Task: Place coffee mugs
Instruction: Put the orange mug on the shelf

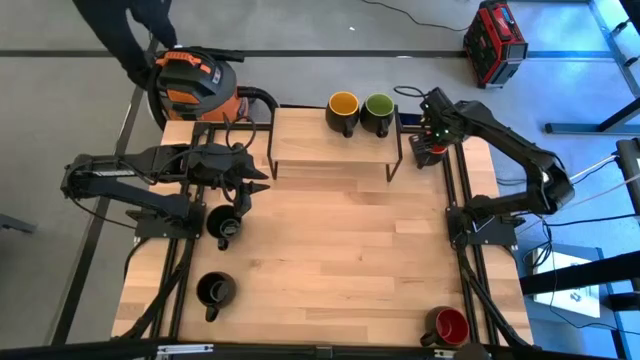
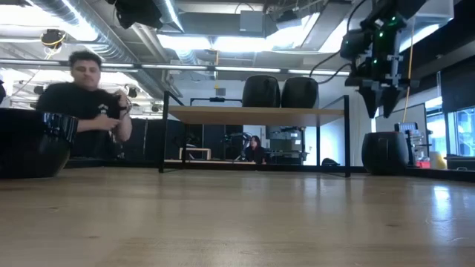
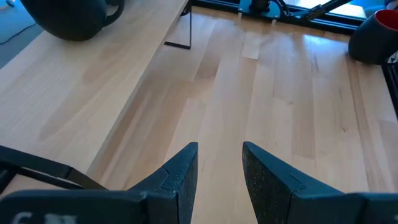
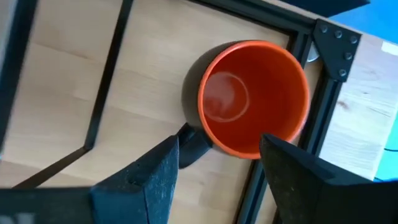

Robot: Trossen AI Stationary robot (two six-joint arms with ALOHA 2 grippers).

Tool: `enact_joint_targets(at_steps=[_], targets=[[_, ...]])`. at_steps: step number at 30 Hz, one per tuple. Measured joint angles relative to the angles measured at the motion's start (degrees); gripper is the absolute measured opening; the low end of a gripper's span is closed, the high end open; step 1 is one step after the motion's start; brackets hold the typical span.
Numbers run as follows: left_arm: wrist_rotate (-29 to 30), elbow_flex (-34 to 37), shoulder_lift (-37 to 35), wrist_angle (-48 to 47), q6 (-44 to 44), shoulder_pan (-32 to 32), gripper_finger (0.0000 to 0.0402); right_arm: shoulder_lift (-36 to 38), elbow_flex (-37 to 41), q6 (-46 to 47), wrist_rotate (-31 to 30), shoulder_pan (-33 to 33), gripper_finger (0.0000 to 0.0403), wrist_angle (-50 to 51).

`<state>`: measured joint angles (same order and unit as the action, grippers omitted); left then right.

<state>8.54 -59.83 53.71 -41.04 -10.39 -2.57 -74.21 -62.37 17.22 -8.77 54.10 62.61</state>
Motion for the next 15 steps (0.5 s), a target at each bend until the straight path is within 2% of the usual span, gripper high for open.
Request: enact_joint_targets(at_steps=[15], targets=[[0.0, 0.0, 0.0, 0.0, -1.3, 0.0, 0.0120, -8.5, 2.0, -1.1, 0.8, 0.0, 0.0214, -4.6]])
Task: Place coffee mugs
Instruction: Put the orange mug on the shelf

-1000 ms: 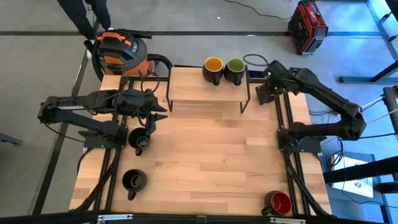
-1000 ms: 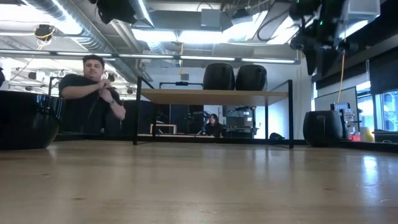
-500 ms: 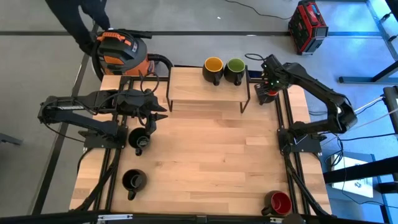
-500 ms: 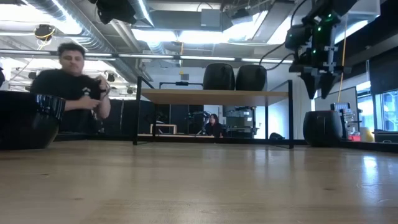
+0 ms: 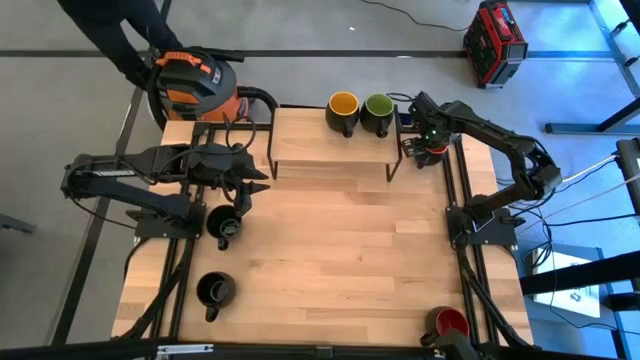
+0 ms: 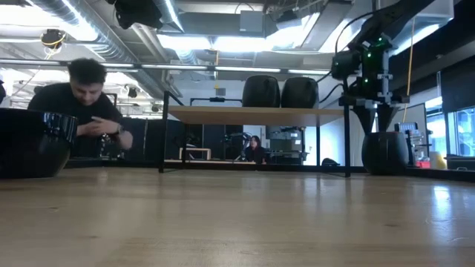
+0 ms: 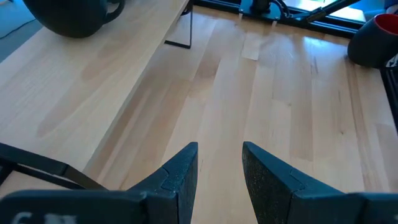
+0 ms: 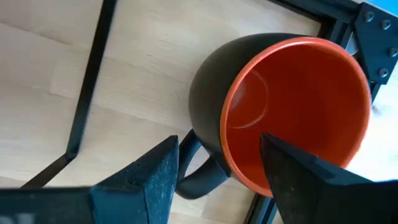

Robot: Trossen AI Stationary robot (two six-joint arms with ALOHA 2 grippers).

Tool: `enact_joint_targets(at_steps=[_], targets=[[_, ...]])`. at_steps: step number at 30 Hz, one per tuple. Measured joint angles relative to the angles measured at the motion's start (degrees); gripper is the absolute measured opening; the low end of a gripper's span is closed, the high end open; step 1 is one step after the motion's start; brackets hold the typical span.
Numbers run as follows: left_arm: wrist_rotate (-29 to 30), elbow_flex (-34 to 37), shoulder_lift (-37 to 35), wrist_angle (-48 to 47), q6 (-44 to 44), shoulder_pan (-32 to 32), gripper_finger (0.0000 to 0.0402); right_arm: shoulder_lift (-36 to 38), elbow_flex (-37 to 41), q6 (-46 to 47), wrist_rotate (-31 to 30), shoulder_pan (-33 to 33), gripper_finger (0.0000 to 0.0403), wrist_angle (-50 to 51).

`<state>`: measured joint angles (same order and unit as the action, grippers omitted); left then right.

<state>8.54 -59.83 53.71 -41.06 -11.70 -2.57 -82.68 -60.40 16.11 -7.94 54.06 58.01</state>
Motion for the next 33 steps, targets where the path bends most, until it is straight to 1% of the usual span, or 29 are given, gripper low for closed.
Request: enact_joint_targets(at_steps=[6, 9, 14, 22, 24, 27, 30, 33], targets=[[0.0, 0.0, 0.0, 0.0, 0.0, 0.0, 0.0120, -2.5, 0.0, -0.1, 0.0, 0.0, 0.0212, -1.0], [0.0, 0.0, 0.0, 0.0, 0.0, 0.0, 0.0120, -3.8, 0.0, -0.6, 0.0, 0.0, 0.0193, -1.1], [0.0, 0.0, 0.0, 0.0, 0.0, 0.0, 0.0120, -5.1, 0.0, -1.6, 0.0, 0.0, 0.0126, -1.0], [0.0, 0.0, 0.0, 0.0, 0.0, 0.0, 0.0120, -5.1, 0.1, -4.4, 0.5, 0.0, 0.0014, -0.6], [0.0, 0.0, 0.0, 0.0, 0.0, 0.0, 0.0120, -5.0, 0.1, -4.8, -0.1, 0.0, 0.0008, -1.2], [0.0, 0.0, 0.0, 0.0, 0.0, 0.0, 0.0120, -4.8, 0.1, -4.9, 0.8, 0.0, 0.0012, -0.4], [0.0, 0.0, 0.0, 0.0, 0.0, 0.0, 0.0120, -2.8, -0.4, -5.4, 1.7, -0.1, 0.0006, 1.3], [0.0, 0.0, 0.0, 0.0, 0.0, 0.0, 0.0120, 0.1, -2.5, -5.6, 1.9, -0.3, 0.0008, 5.3]])
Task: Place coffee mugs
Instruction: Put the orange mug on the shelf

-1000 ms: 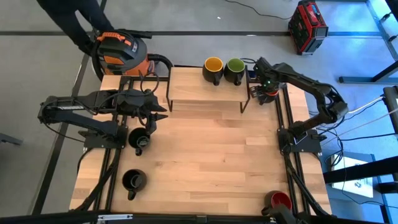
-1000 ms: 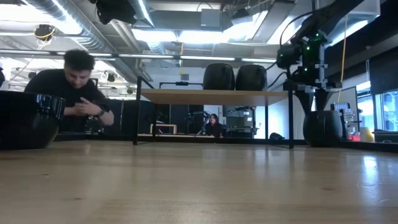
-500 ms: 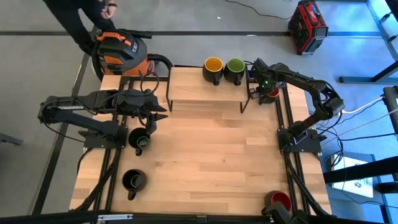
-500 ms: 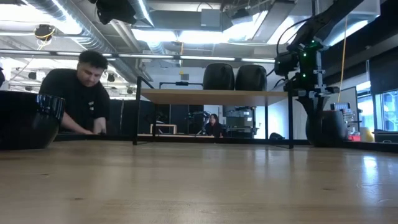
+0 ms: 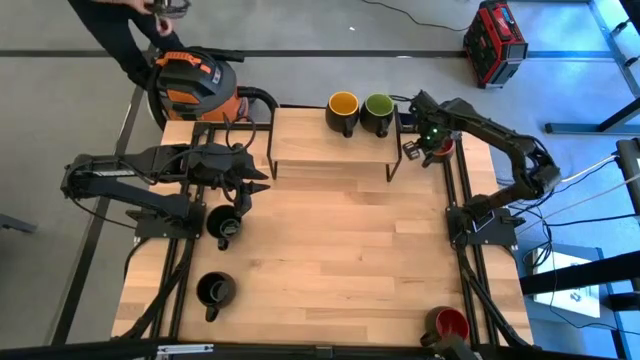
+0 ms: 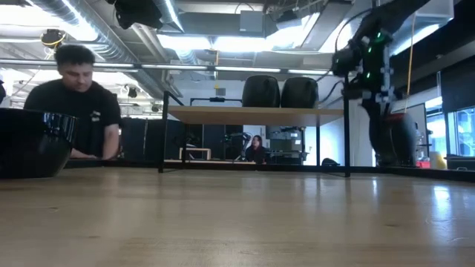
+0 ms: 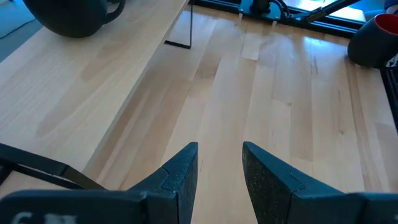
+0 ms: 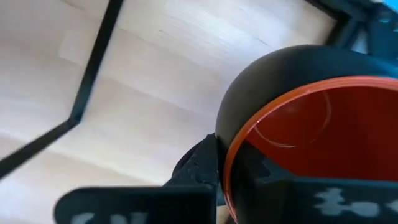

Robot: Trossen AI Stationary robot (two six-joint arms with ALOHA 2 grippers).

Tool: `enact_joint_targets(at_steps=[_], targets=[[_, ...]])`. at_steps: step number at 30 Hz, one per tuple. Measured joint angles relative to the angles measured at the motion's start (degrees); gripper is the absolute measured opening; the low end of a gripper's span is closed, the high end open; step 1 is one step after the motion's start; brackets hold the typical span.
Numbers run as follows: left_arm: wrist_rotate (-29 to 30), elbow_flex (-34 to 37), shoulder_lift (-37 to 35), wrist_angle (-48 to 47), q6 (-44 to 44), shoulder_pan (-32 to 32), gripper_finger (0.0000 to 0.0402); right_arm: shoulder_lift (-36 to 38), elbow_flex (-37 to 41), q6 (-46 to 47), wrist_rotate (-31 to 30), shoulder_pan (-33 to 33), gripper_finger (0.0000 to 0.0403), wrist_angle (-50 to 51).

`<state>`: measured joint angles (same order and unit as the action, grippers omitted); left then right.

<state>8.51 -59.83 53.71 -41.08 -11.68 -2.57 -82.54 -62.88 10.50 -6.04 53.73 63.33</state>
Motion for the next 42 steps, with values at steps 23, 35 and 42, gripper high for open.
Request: enact_joint_targets(at_steps=[23, 35, 42], targets=[[0.0, 0.0, 0.0, 0.0, 0.2, 0.0, 0.0120, 12.0, -16.4, 19.6, 7.2, -35.5, 0.0003, 21.8], [0.0, 0.0, 0.0, 0.0, 0.3, 0.0, 0.0120, 3.8, -16.4, 22.5, 13.3, -54.3, 0.0002, 2.6], [0.0, 0.0, 0.0, 0.0, 0.8, 0.0, 0.0120, -5.0, -18.0, 18.4, 15.2, -56.2, 0.0002, -8.7]])
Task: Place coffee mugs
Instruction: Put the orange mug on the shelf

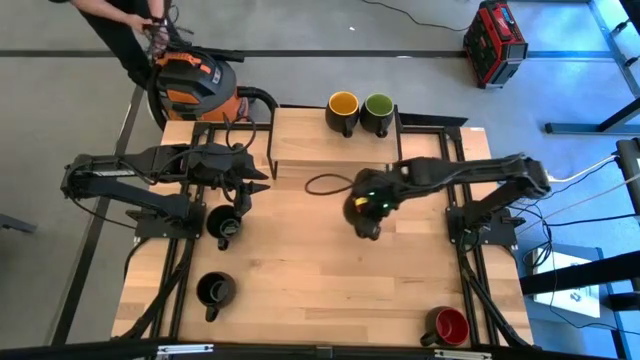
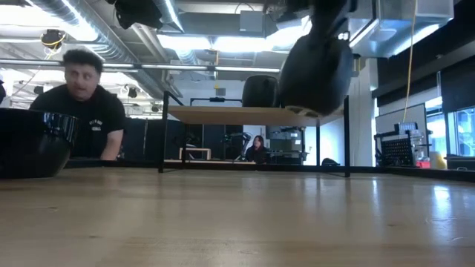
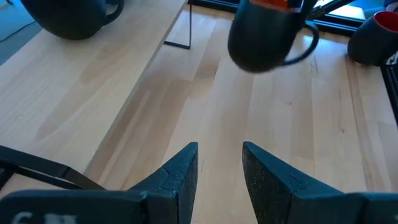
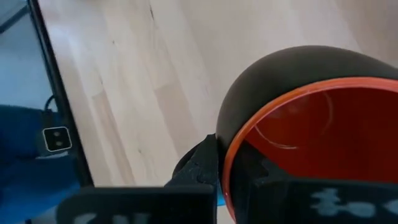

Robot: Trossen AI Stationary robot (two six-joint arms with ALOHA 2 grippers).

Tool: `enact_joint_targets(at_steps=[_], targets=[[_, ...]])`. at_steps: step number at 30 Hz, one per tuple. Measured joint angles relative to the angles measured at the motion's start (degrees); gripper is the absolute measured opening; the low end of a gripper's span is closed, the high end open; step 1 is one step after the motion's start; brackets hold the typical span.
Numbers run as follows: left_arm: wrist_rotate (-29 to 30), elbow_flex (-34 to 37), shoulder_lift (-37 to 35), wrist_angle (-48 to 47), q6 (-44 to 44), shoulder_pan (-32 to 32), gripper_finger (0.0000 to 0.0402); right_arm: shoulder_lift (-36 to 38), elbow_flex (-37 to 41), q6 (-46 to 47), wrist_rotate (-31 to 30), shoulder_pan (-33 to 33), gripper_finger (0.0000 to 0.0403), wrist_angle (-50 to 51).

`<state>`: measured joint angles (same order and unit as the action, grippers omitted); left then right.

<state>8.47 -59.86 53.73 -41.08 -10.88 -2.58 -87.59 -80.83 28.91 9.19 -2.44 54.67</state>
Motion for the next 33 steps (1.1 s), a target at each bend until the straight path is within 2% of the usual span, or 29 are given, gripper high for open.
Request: enact_joint_targets(at_steps=[7, 13, 18, 33], targets=[[0.0, 0.0, 0.0, 0.0, 0.1, 0.0, 0.0120, -9.5, -8.1, -4.0, 1.5, 0.2, 0.0001, 2.0], [0.0, -0.1, 0.0, -0.1, 0.1, 0.0, 0.0120, -16.9, -14.3, -3.9, 6.2, 1.5, 0.0001, 6.0], [0.0, -0.1, 0.0, -0.4, 0.5, 0.0, 0.0120, -21.2, -15.2, -2.7, 9.7, 3.0, 0.0001, 6.8], [-0.2, -0.1, 0.0, -0.4, 1.3, 0.0, 0.0120, -28.0, -15.1, -2.3, 9.5, 4.5, 0.0005, 4.9]])
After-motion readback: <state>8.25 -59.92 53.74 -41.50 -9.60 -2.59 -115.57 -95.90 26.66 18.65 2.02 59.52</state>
